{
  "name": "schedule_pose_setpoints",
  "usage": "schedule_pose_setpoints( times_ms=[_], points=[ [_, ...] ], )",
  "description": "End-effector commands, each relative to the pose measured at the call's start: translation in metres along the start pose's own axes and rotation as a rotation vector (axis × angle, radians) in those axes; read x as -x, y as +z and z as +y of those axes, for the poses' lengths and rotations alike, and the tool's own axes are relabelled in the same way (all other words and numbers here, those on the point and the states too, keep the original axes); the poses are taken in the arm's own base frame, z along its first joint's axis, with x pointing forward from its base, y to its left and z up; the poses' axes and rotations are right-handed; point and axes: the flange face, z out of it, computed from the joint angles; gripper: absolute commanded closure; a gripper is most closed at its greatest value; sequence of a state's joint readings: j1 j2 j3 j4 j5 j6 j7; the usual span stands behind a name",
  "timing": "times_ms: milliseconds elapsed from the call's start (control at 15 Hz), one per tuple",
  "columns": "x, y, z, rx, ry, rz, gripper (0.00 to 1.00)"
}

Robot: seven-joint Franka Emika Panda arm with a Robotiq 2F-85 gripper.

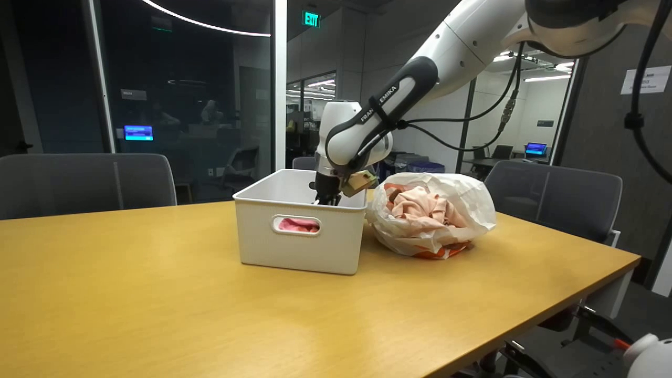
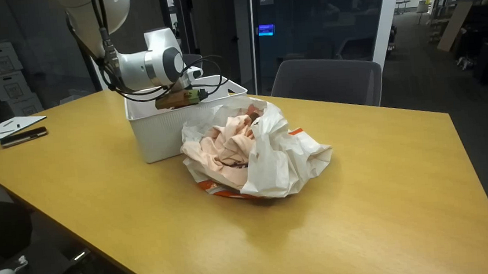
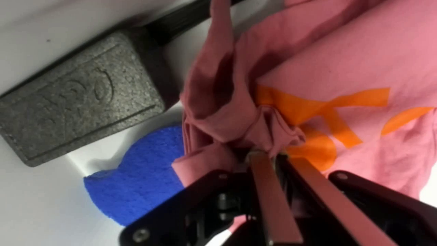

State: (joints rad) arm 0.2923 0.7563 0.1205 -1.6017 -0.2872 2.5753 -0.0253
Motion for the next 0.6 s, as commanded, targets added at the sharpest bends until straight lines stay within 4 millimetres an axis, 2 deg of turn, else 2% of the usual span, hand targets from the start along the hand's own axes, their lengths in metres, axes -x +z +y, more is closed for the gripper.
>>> schedule_pose_setpoints(
  times_ms=[0,200,333,533],
  points=[
    [-0.010,-0.021,0.004,0.014,0.001,0.057,0.92],
    [-0.017,-0.049,0.007,0.042,0.005,0.137,0.92],
    [-0.023,-0.078,0.011,0.083,-0.007,0.220,0.92],
    [-0.026,-0.135,0.017,0.162,-0.012,0.366,0.92]
  ],
)
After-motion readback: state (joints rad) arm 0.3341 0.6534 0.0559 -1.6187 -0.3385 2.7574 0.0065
